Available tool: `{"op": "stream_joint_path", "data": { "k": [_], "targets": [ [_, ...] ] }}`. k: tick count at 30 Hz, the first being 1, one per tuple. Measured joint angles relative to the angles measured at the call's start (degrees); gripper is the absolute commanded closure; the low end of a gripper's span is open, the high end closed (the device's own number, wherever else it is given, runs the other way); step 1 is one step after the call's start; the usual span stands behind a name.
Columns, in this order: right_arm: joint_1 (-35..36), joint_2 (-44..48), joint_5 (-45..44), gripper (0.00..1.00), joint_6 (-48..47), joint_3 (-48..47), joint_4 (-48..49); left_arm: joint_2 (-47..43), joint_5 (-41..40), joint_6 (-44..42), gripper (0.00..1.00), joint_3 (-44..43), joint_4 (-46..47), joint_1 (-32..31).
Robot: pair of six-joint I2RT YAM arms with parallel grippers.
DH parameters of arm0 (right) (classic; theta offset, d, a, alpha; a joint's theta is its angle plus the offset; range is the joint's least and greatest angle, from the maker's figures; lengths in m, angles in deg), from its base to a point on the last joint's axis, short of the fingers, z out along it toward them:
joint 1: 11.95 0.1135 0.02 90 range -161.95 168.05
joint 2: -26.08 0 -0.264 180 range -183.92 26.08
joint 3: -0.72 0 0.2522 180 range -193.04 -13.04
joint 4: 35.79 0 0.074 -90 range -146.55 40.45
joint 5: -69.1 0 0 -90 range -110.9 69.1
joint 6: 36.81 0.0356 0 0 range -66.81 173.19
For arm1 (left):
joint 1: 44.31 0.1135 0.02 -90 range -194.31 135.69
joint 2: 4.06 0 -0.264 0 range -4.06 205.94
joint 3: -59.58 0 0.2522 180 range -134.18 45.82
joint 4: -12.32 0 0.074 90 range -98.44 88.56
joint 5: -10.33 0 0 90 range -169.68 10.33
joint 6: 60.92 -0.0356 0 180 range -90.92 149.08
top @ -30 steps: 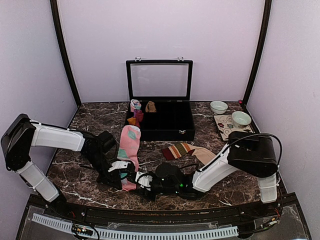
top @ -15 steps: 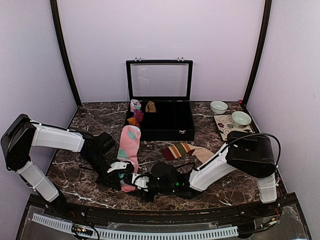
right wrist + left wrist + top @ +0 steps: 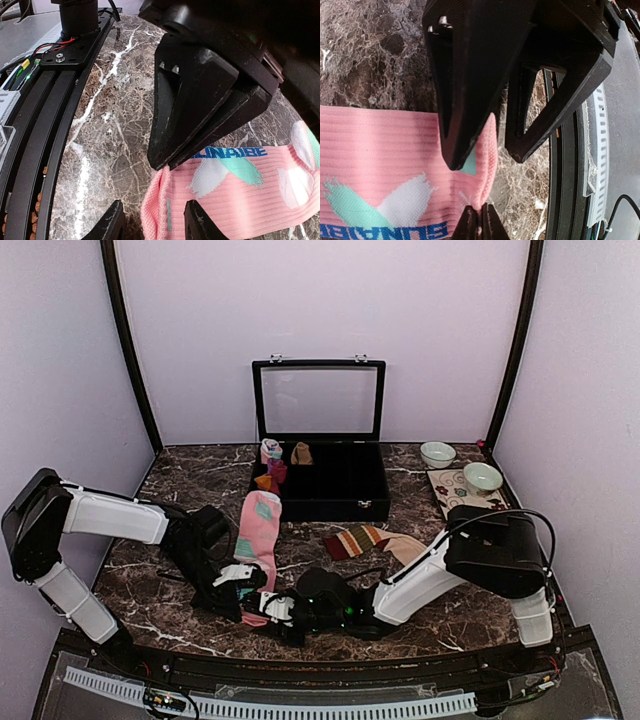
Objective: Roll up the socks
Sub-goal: Roll the sock at the center of the board.
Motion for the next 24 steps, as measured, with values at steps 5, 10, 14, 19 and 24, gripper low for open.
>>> {"op": "stream_joint_path", "data": {
  "k": [5, 10, 14, 19, 24],
  "targets": [
    [0.0, -0.2, -0.5, 0.70, 0.0, 0.0, 0.3, 0.1, 0.3, -0.2, 0.94, 0.0, -0.3, 0.1],
    [0.4, -0.3, -2.4, 0.88, 0.0, 0.0, 1.0, 0.8, 0.6, -0.4, 0.94, -0.1, -0.6, 0.1],
    [0.6, -0.7, -3.4, 0.93, -0.2, 0.0, 1.6, 0.8, 0.5, -0.3, 0.94, -0.2, -0.7, 0.1],
    [0.7, -0.8, -4.1, 1.00, 0.5, 0.1, 2.1, 0.8, 0.2, -0.3, 0.84, -0.3, -0.8, 0.1],
    [0.8, -0.9, -4.0, 1.00, 3.0, -0.1, 1.7, -0.8, -1.9, 0.2, 0.46, -0.1, 0.0, 0.1]
  ]
}}
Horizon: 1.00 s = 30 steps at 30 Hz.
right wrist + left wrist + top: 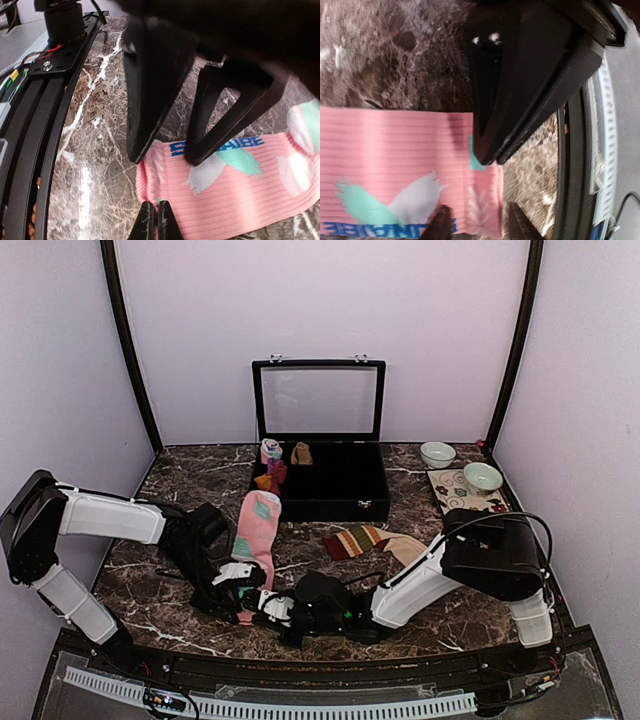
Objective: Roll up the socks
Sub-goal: Roll the sock at the center of the board.
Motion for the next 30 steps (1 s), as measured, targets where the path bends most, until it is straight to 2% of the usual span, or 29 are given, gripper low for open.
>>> {"op": "stream_joint_path", "data": {
  "k": [2, 3, 6, 14, 18, 22, 25, 28, 30],
  "targets": [
    [-0.1, -0.5, 1.1, 1.00, 2.2, -1.0, -1.0, -3.1, -1.7, 0.3, 0.44, 0.6, 0.8, 0.1],
    [-0.2, -0.8, 1.8, 1.00, 3.5, -1.6, -1.6, -5.2, -2.7, 0.5, 0.39, 0.9, 1.0, 0.2],
    [-0.8, -1.1, 4.2, 1.00, 6.8, -2.9, -3.1, -11.1, -5.6, 0.4, 0.38, 1.8, 1.4, 0.5],
    [-6.2, -1.7, 9.6, 1.00, 22.5, -5.2, -7.7, -21.0, -7.8, -4.6, 0.40, 5.2, -1.1, 0.2],
    [-8.1, -3.3, 12.1, 1.00, 29.4, -10.8, -14.0, -24.8, -7.9, -6.8, 0.44, 7.5, -1.6, 0.2],
    [-9.1, -4.5, 14.5, 1.00, 35.1, -14.5, -18.5, -24.9, -8.2, -9.1, 0.44, 7.6, -1.5, 0.0],
    [-10.1, -4.4, 17.6, 1.00, 39.9, -13.5, -17.8, -23.0, -9.9, -11.6, 0.46, 7.2, -1.2, -0.9],
    [-11.4, -3.7, 21.5, 1.00, 43.7, -11.2, -16.0, -19.6, -11.3, -12.4, 0.51, 5.6, -0.8, -2.1],
    [-12.2, -3.3, 24.4, 1.00, 46.2, -9.7, -15.0, -17.0, -12.3, -12.1, 0.60, 4.0, 0.2, -3.0]
  ]
}}
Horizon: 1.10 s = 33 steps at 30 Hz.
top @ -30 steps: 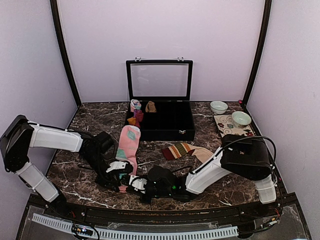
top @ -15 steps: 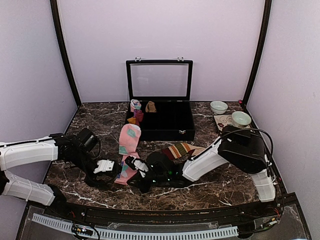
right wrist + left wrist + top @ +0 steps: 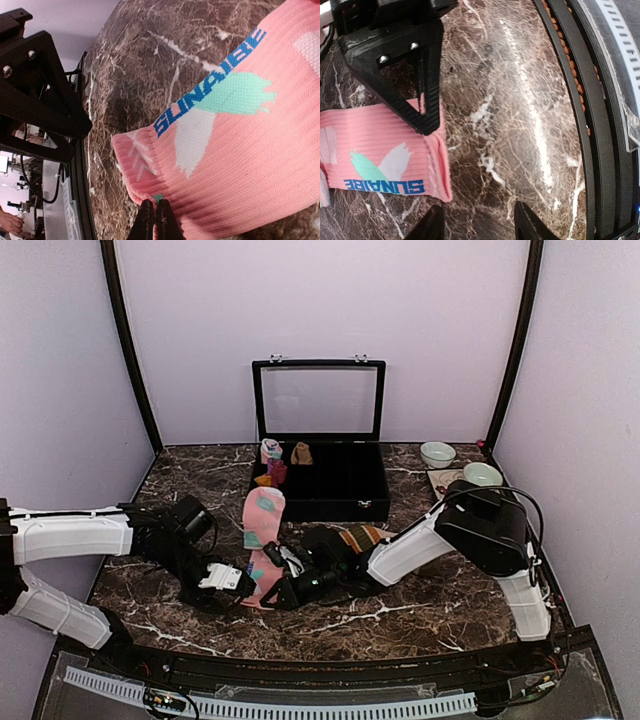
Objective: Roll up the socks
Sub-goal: Roll the sock at the center of the board.
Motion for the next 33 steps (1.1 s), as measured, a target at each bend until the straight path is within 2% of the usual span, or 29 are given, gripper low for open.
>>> {"op": "stream_joint_path", "data": {
  "k": [2, 9, 18, 27, 31, 33],
  "targets": [
    [-0.7, 0.3, 2.8, 1.00, 2.2, 1.4, 0.9, 1.9, -0.9, 0.7, 0.65, -1.5, 1.2, -1.6],
    [-1.6, 0.4, 8.6, 1.00, 7.2, 1.8, 0.0, 7.6, -0.5, 5.7, 0.66, -8.5, 2.2, -9.1],
    [-2.7, 0.4, 12.3, 1.00, 13.2, 0.3, -5.7, 7.9, -1.6, 8.1, 0.67, -4.1, 6.1, -9.4],
    [-3.2, -0.2, 14.5, 1.00, 16.6, -1.8, -9.3, 10.2, -4.9, 9.5, 0.85, -3.1, 10.9, -9.4],
    [-3.3, -0.4, 14.8, 1.00, 17.9, -1.9, -9.3, 13.5, -5.2, 10.4, 0.85, -3.3, 11.6, -9.4],
    [-3.3, -0.4, 14.8, 1.00, 18.5, -1.9, -9.3, 13.4, -4.9, 10.4, 0.81, -3.3, 11.6, -9.4]
  ]
}}
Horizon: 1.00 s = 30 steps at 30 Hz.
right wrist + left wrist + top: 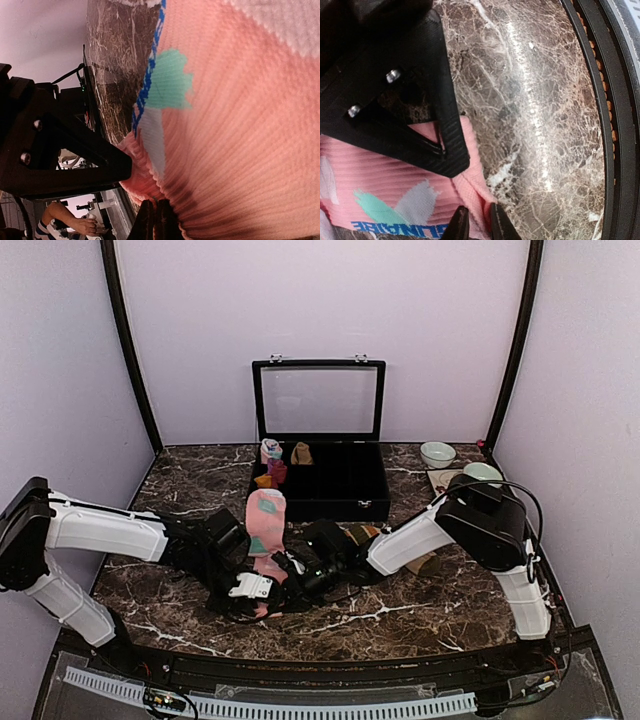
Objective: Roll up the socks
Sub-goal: Roll the sock at the center of the board.
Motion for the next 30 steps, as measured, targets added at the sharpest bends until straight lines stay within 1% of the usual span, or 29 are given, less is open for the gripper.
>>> {"op": "stream_joint_path", "data": {
  "k": [2, 5, 9, 16, 25, 27, 30],
  "targets": [
    [0.0, 0.0, 0.0, 1.00, 0.5, 0.0, 0.1, -0.8, 0.3, 0.0, 0.70, 0.1, 0.1, 0.0],
    [0.0, 0.0, 0.0, 1.00, 0.8, 0.0, 0.1, -3.0, 0.5, -0.3, 0.64, 0.4, 0.1, 0.0],
    [0.0, -0.1, 0.0, 1.00, 1.1, 0.2, 0.5, -4.9, 1.0, -0.3, 0.62, 0.3, -0.8, 0.0],
    [-0.1, -0.1, -0.1, 1.00, 2.1, 0.7, 1.7, -5.2, 3.8, 1.0, 0.61, -0.3, -2.3, -0.1],
    [-0.1, -0.1, -0.2, 1.00, 3.3, 1.1, 2.6, -5.2, -1.4, 5.2, 0.60, 3.7, 5.1, -0.5],
    [-0.1, -0.1, -0.2, 1.00, 3.5, 1.2, 2.8, -5.2, -1.9, 6.1, 0.58, 3.8, 5.6, -1.0],
    [-0.1, -0.1, -0.3, 1.00, 3.8, 1.4, 3.3, -5.2, -1.9, 7.4, 0.52, 3.8, 6.1, -2.1]
  ]
}}
